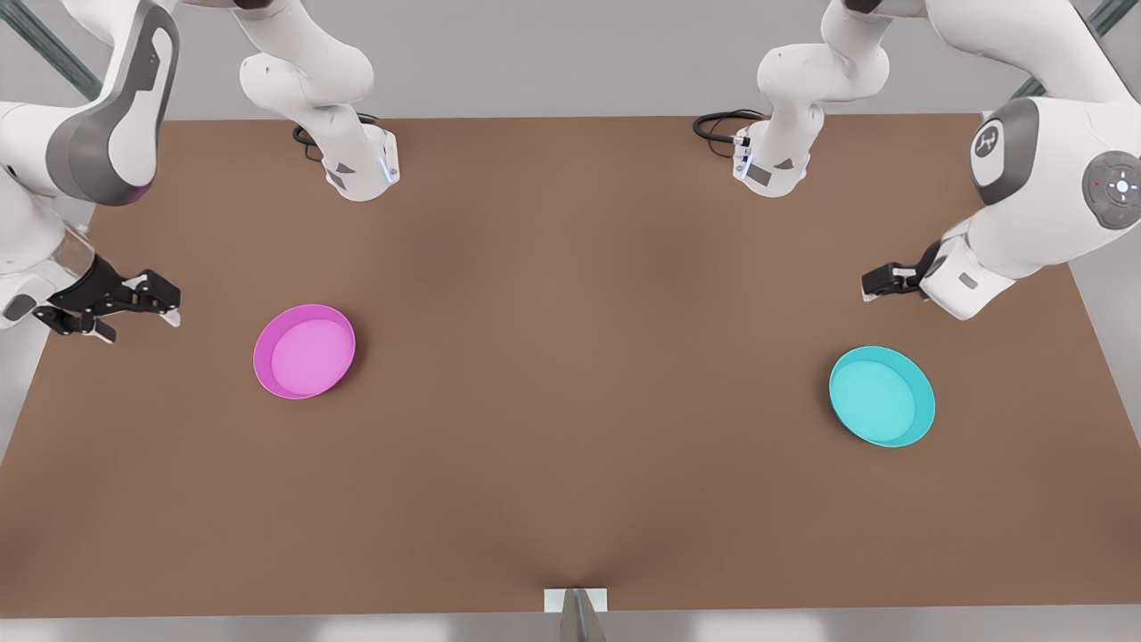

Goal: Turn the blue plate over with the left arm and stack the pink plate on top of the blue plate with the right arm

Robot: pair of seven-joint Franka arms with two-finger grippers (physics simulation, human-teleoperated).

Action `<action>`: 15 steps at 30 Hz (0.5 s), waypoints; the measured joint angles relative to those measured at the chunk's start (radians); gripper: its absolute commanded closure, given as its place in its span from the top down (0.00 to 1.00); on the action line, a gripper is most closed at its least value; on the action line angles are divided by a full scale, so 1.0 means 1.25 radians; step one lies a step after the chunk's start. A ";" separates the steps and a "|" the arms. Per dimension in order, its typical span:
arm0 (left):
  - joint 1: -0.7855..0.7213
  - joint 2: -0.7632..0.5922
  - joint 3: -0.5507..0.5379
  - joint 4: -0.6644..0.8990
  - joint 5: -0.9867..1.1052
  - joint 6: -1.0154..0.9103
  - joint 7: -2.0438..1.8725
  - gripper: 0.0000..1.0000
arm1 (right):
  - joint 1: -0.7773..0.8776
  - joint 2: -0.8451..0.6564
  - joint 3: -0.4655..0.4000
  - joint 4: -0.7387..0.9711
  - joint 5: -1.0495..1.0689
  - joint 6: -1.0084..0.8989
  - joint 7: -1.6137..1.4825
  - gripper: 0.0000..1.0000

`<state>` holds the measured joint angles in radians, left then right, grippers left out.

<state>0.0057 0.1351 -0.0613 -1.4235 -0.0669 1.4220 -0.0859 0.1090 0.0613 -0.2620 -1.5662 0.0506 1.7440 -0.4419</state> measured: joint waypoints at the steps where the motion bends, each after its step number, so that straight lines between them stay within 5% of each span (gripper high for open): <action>1: -0.001 0.007 0.000 0.003 -0.003 0.000 0.001 1.00 | -0.002 0.000 0.000 0.001 0.000 0.001 0.000 1.00; 9: 0.341 0.383 0.021 0.046 -0.119 0.208 0.422 1.00 | 0.001 0.007 0.006 -0.002 0.001 0.013 -0.001 1.00; 15: 0.410 0.538 0.022 0.025 -0.216 0.346 0.669 1.00 | 0.007 0.015 0.017 -0.010 0.003 0.014 0.000 1.00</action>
<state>0.5186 0.8077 -0.0338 -1.3923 -0.3368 1.8541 0.7498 0.1179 0.0799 -0.2406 -1.5784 0.0537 1.7611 -0.4418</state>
